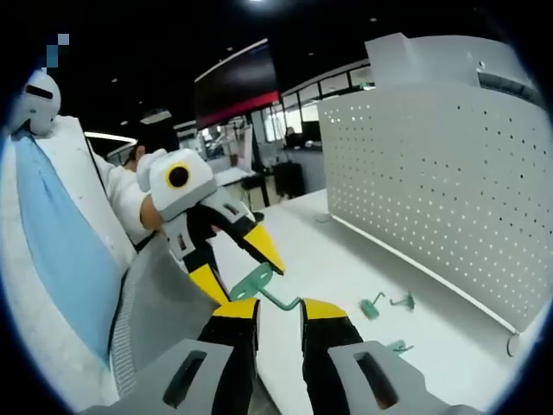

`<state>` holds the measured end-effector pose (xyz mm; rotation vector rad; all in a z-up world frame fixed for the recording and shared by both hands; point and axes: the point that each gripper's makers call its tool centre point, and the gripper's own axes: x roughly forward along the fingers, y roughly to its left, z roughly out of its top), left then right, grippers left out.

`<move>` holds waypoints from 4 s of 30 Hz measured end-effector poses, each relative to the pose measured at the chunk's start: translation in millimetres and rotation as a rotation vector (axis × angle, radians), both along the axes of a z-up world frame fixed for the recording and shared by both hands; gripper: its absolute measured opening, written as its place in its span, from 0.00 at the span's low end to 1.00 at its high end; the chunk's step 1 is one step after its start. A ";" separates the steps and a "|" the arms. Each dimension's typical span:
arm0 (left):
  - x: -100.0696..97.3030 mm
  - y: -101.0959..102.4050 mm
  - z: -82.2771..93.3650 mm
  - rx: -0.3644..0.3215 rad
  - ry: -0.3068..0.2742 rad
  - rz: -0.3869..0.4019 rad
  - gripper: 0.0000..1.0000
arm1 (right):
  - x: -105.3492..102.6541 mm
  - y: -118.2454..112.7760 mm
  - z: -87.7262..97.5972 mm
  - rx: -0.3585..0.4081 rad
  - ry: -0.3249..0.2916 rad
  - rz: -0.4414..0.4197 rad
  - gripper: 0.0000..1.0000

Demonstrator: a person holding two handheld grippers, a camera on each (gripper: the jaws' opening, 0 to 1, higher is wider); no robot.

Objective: Insert the hook assembly into the mounting plate slot until the hook locks in place.

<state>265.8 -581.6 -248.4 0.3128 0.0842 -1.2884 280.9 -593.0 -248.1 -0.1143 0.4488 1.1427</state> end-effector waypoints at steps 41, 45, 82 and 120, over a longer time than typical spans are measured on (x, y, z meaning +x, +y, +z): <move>-0.8 1.7 1.3 -0.023 -0.027 -0.016 0.30 | 0.4 5.6 18.6 0.224 0.180 0.014 0.08; -1.0 0.6 1.4 -0.021 -0.029 -0.016 0.30 | -0.4 6.2 17.1 0.223 0.203 0.013 0.05; 11.1 -5.4 -2.5 -0.038 0.045 0.070 0.36 | 6.5 11.7 24.2 0.149 0.168 -0.058 0.01; 30.7 -8.0 -12.4 0.099 -0.080 0.138 0.31 | 18.1 12.0 15.3 -0.040 0.094 -0.123 0.01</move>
